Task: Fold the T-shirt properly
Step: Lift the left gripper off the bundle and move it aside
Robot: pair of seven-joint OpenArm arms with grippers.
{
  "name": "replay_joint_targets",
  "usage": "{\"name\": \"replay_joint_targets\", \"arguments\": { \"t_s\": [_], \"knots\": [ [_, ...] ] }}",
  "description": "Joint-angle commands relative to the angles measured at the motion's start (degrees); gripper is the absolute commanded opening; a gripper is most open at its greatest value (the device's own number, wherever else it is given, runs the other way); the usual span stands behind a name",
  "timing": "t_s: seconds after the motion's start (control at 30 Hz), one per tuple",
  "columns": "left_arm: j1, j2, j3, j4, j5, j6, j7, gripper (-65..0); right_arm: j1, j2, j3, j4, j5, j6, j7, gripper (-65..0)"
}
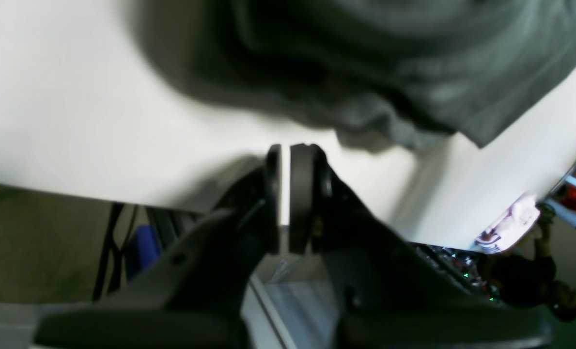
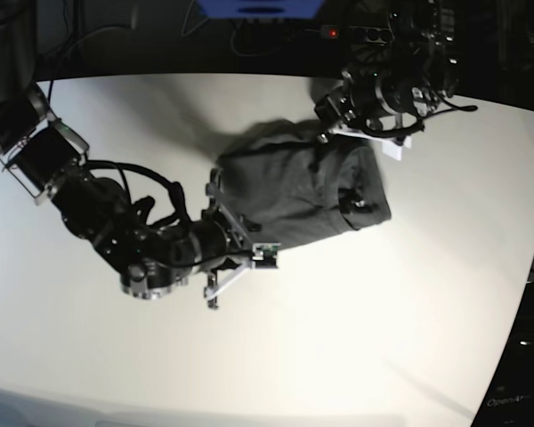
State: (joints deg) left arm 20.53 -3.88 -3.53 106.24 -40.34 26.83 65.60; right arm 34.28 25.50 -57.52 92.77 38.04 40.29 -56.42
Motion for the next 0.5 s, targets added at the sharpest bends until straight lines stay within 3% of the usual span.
{"name": "replay_joint_targets", "arguments": {
  "t_s": [0.0, 0.1, 0.47],
  "knots": [
    [-0.8, 0.2, 0.0, 0.9, -0.1, -0.3, -0.6, -62.2, 2.0, 0.4, 0.5, 0.6, -0.5, -0.3, 1.0, -64.9],
    [-1.0, 0.8, 0.0, 0.6, -0.6, -0.2, -0.5, -62.2, 2.9, 0.4, 0.4, 0.6, -1.4, -0.3, 2.1, -64.9],
    [-4.5, 3.9, -0.1, -0.6, -0.1, -0.1, -0.8, -62.2, -0.7, -2.6, 1.1, 0.5, -22.7, -0.3, 2.2, -64.9]
  ]
}}
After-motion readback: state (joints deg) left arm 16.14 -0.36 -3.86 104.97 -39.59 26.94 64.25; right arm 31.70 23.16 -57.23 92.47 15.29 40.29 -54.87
